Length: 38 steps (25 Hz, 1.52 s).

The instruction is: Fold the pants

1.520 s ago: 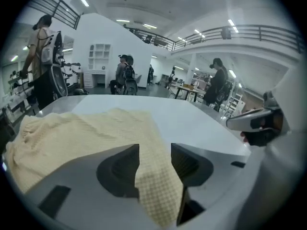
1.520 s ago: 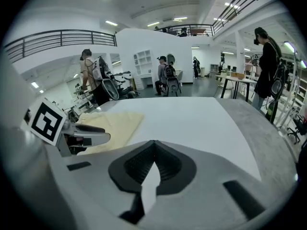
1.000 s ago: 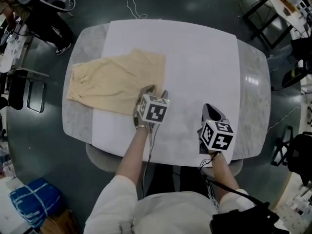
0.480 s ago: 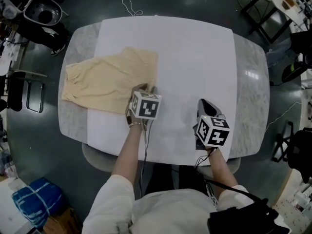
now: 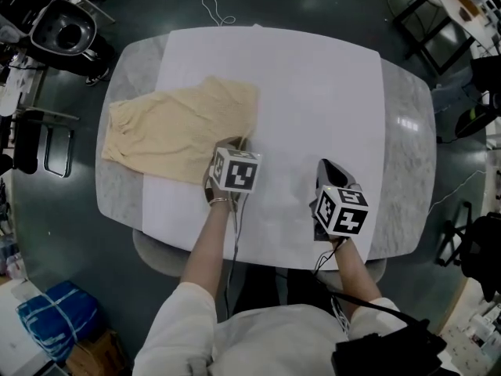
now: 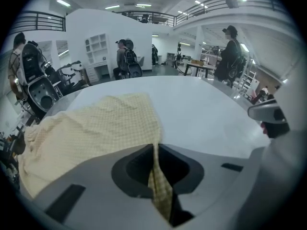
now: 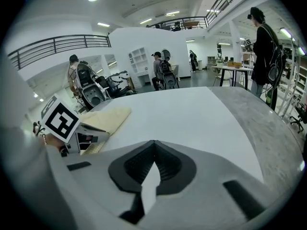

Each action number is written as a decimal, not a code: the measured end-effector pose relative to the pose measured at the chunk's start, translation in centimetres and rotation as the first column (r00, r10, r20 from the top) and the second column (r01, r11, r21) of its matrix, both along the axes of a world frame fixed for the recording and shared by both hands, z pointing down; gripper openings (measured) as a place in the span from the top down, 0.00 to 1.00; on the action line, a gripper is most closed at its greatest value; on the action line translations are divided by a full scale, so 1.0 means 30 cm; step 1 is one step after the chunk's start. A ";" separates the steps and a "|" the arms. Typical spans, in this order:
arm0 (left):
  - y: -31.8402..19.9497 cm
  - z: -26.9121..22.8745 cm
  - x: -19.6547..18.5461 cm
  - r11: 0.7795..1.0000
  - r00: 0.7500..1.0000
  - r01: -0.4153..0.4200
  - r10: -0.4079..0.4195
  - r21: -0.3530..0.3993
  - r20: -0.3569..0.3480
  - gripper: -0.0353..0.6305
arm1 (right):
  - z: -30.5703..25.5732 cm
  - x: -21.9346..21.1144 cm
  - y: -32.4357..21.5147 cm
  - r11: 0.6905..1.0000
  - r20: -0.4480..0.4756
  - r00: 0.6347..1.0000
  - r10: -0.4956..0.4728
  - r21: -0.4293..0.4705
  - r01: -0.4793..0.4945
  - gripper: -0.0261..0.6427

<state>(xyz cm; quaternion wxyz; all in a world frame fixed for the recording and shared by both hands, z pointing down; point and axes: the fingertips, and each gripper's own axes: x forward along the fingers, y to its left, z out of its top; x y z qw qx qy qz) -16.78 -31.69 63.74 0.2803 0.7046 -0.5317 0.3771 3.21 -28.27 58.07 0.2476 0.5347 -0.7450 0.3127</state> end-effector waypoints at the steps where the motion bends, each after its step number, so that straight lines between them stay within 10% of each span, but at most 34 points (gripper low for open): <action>1: 0.002 -0.002 -0.002 1.000 1.000 0.002 -0.002 0.000 -0.011 0.90 | -0.002 -0.005 -0.001 1.000 0.000 1.000 -0.002 0.002 0.002 0.97; 15: 0.018 -0.192 -0.118 0.995 0.990 0.049 -0.037 0.083 -0.139 0.90 | -0.110 -0.168 -0.017 0.999 0.052 0.998 -0.039 0.038 0.037 0.97; 38: 0.085 -0.442 -0.844 0.965 0.975 0.207 -0.188 0.163 -0.122 0.90 | -0.184 -0.784 0.001 0.964 0.029 0.967 -0.254 0.088 0.250 0.97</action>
